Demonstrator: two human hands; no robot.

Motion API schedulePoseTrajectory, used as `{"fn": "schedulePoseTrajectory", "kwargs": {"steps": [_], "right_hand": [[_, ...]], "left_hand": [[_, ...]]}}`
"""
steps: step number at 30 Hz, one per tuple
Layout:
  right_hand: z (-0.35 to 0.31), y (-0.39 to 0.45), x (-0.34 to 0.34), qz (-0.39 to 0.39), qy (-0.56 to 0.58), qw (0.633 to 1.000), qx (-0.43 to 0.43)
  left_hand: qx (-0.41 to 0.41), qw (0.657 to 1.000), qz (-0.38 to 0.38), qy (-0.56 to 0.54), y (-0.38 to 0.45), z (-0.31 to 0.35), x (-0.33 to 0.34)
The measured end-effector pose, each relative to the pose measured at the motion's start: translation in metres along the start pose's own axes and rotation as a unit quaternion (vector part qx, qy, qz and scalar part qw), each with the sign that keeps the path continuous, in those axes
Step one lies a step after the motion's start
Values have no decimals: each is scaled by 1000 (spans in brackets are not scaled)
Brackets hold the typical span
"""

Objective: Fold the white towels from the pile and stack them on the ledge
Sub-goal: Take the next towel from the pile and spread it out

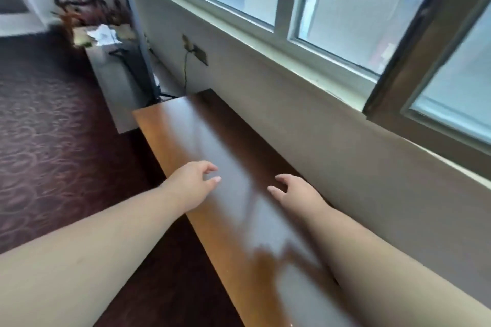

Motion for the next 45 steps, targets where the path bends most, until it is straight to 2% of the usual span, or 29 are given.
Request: {"fn": "schedulePoseTrajectory", "kwargs": {"steps": [4,8,13,22,36,45], "right_hand": [[-173,54,41,-21,-19,995,-93],[-338,103,102,-32,-6,988,-151],[-499,142,171,-45,7,980,-192],[-700,241,237,-61,6,965,-255],[-993,547,363,-106,-11,946,-307],[-1181,732,476,-76,-23,943,-322]], "left_hand": [[-52,996,62,47,-8,-131,-112],[-108,984,119,76,-10,-255,-212],[-152,975,149,61,-9,-376,-312],[-205,958,191,55,53,-532,-446],[-252,940,228,28,293,-771,-615],[-253,935,247,13,471,-1000,-737]]}}
Point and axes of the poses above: each hand's wrist, its own y-axis towards the middle knuckle, its own x-axis out of the palm, z = x × y, the point moved 4 cm from there along y, towards the middle knuckle, and after that the axes turned 5 degrees about y, right-handed, at the moved point
